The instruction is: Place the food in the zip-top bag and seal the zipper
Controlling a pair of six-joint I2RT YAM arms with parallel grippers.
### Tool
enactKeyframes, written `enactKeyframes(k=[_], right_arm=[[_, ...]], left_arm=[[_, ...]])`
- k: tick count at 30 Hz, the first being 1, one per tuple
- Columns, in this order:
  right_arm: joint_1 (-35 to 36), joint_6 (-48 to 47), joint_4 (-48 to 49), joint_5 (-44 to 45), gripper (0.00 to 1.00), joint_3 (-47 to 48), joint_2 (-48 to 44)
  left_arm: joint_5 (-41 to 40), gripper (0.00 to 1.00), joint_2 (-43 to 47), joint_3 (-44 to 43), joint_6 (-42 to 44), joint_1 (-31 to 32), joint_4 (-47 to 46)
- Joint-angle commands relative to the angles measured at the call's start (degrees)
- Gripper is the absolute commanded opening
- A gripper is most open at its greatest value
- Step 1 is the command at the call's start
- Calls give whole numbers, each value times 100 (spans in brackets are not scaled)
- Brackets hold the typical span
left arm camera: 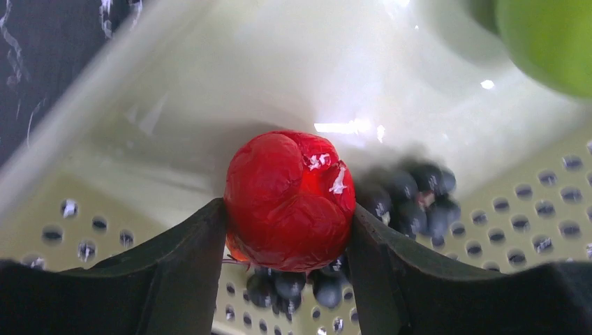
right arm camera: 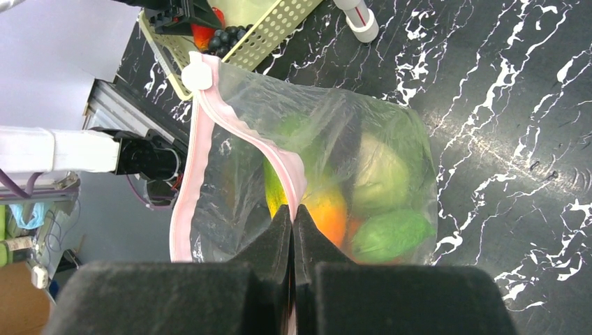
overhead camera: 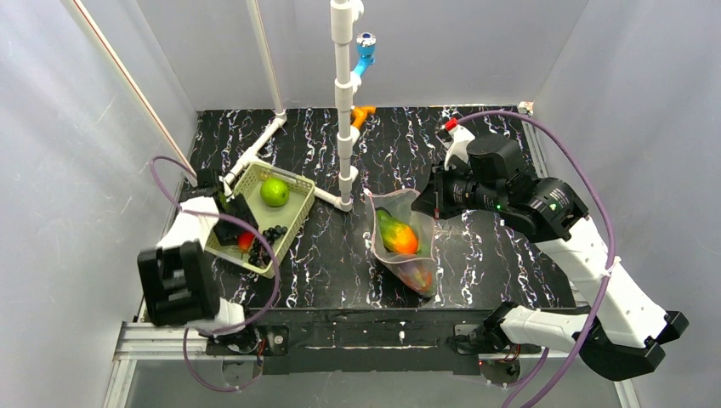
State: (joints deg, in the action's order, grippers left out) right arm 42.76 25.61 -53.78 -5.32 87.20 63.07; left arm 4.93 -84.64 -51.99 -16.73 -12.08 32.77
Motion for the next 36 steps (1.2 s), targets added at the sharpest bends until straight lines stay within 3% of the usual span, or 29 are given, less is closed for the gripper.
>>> enactKeyframes(k=[1, 5, 9, 13, 16, 18, 23, 26, 31, 34, 36], right_arm=[[-5, 87, 499, -180, 1, -6, -229], [-5, 124, 524, -145, 1, -113, -279], [-5, 170, 597, -186, 1, -155, -281], [-5, 156, 616, -205, 1, -98, -208], [-5, 142, 627, -223, 1, -59, -163], [-3, 120, 632, -234, 1, -8, -75], [-1, 157, 676, -273, 1, -48, -72], [-1, 158, 654, -254, 1, -47, -67], [-2, 158, 629, -218, 1, -6, -107], [-5, 153, 659, -176, 1, -15, -187], [-3, 177, 683, -196, 1, -24, -249]], left_arm=[[-354, 14, 1980, -12, 95, 475, 174], [-208, 12, 2604, -650, -130, 748, 693], [644, 10, 3042, -1391, -682, 877, 1153], [2801, 9, 3391, -1491, -2108, 1327, 284], [3142, 9, 3491, -1350, -2888, 2110, -664], [2513, 9, 3453, -1537, -3074, 3649, -1275], [2143, 8, 3126, -1636, -3201, 5279, -2391], [1868, 8, 2736, -1887, -2914, 6177, -2607], [1598, 8, 2197, -2155, -2333, 7064, -2706], [1225, 9, 2097, -1997, -2055, 7271, -2907], [763, 15, 2203, -1626, -1863, 7302, -3193]])
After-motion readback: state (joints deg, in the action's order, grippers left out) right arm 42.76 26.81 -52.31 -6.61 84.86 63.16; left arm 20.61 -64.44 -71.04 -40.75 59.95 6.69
